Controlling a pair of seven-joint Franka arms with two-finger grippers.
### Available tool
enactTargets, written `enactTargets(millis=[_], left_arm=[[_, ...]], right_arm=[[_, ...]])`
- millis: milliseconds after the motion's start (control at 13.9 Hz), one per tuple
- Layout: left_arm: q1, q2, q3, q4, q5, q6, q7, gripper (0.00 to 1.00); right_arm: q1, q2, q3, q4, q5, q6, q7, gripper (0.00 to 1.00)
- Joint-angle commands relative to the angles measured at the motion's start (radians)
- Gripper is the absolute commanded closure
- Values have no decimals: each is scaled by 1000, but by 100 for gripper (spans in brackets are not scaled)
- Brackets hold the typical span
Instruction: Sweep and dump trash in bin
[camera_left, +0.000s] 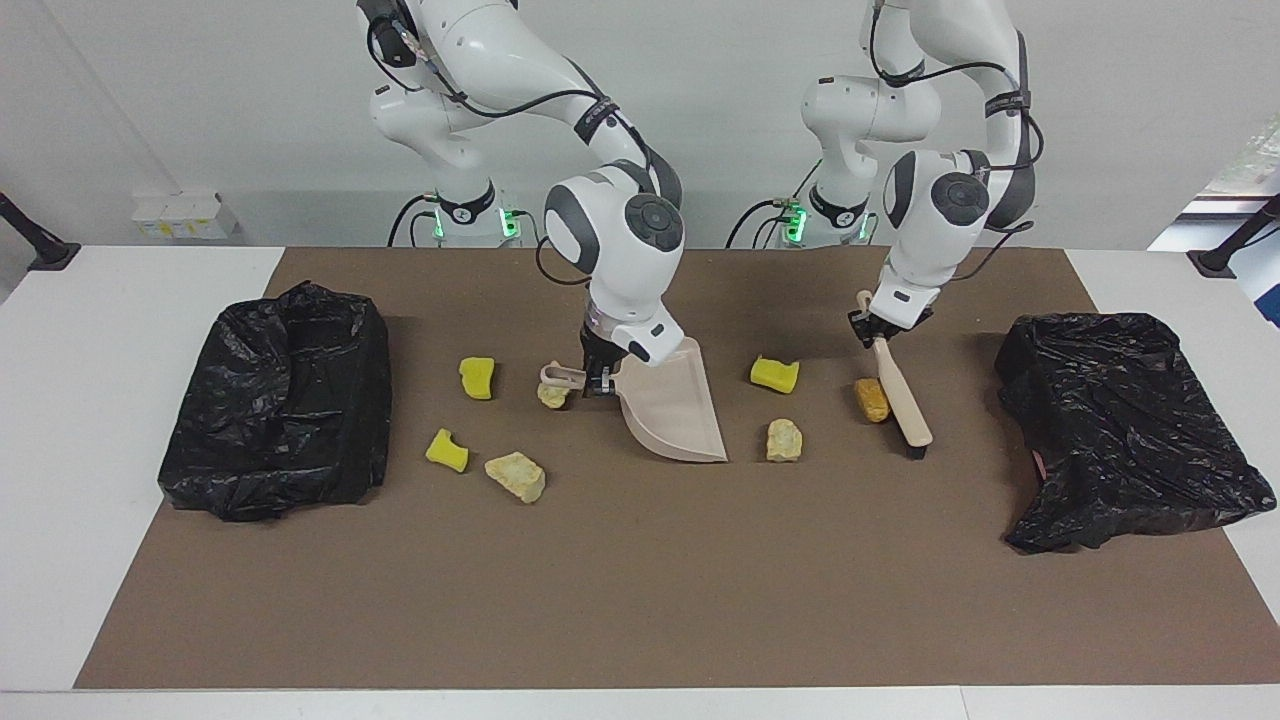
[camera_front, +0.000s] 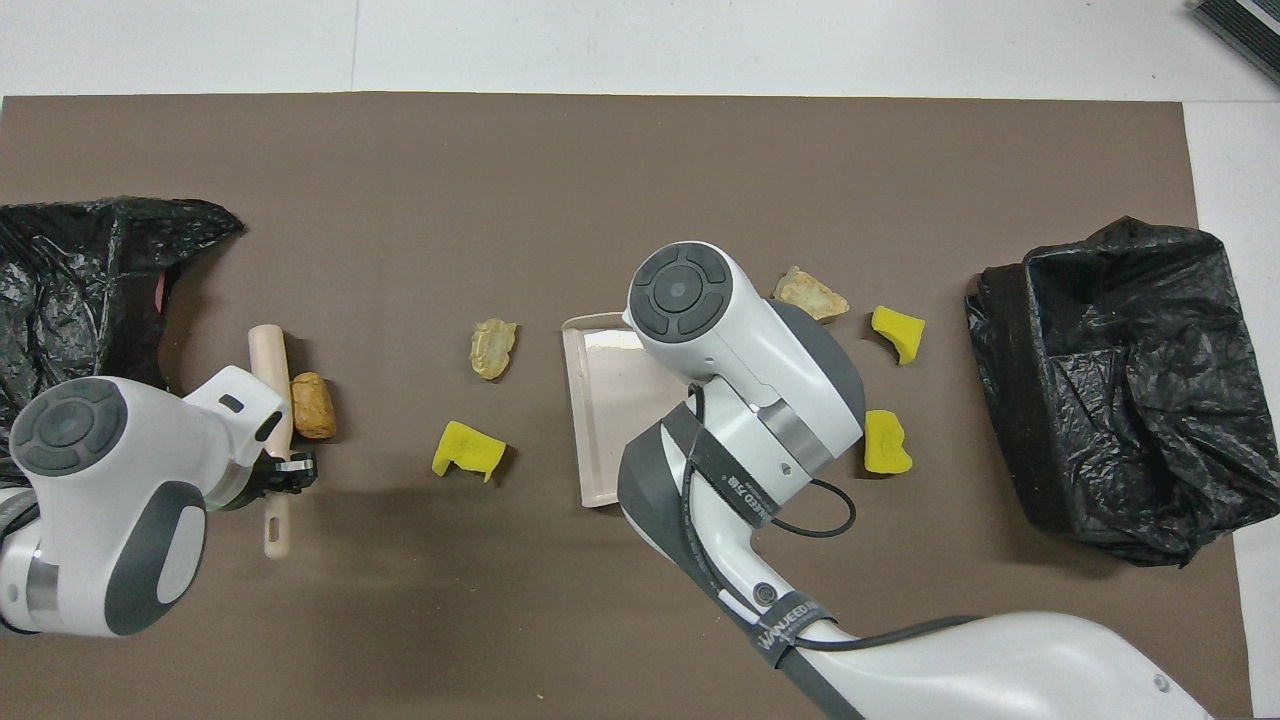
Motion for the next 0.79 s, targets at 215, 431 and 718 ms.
enactTargets(millis=[215,431,718], left_arm=[[-182,77,10,14,-106,126,9,100],[-273,106,10,68,-189,133,58,100],[-360,102,5,71,-234,126,250,100]], right_arm=[[3,-7,7,-19,-21,8,23,100],[3,-7,5,-19,-21,8,21,100],[4,-9,5,-18,-23,3,21,100]])
